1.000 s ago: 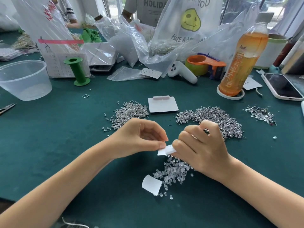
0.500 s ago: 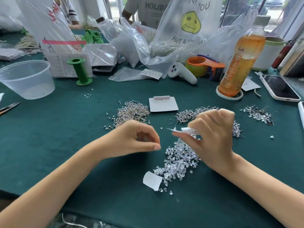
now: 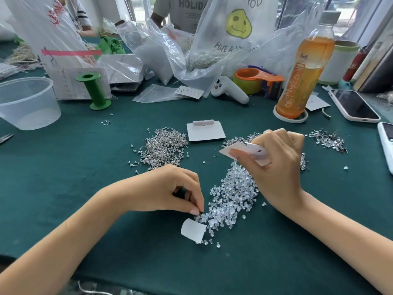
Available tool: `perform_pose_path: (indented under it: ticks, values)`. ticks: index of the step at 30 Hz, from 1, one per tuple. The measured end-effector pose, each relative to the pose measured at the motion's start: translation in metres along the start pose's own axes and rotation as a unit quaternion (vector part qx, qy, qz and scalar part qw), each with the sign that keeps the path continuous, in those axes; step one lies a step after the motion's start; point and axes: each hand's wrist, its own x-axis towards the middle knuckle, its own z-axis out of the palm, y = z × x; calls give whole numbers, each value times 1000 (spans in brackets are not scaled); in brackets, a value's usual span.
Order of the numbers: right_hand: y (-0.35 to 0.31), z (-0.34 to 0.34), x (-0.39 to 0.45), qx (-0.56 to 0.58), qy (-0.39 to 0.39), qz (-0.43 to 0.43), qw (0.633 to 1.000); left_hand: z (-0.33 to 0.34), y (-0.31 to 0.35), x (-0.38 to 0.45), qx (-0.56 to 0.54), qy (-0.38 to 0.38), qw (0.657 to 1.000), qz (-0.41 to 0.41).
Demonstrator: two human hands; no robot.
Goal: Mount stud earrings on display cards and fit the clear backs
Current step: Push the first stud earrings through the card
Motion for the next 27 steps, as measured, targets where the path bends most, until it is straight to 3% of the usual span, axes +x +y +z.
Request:
perform_pose_path:
  ticks: [4, 8, 18, 23, 27]
  values:
    - [1, 0, 0, 4, -2, 5, 1000, -1, -1, 1, 1, 10, 1000, 1]
    - [1, -2, 0, 10, 1, -11, 1000, -2, -2, 6, -84, 86, 993, 2]
    - [4, -8, -1, -33, -10, -206, 978, -3, 0, 30, -281, 229, 931, -50]
    - [8, -12, 1, -74, -6, -313, 947, -10, 17, 50, -313, 197, 925, -93]
    - [11, -13, 4, -94, -6, -359, 929, -3, 21, 59, -345, 176, 919, -77]
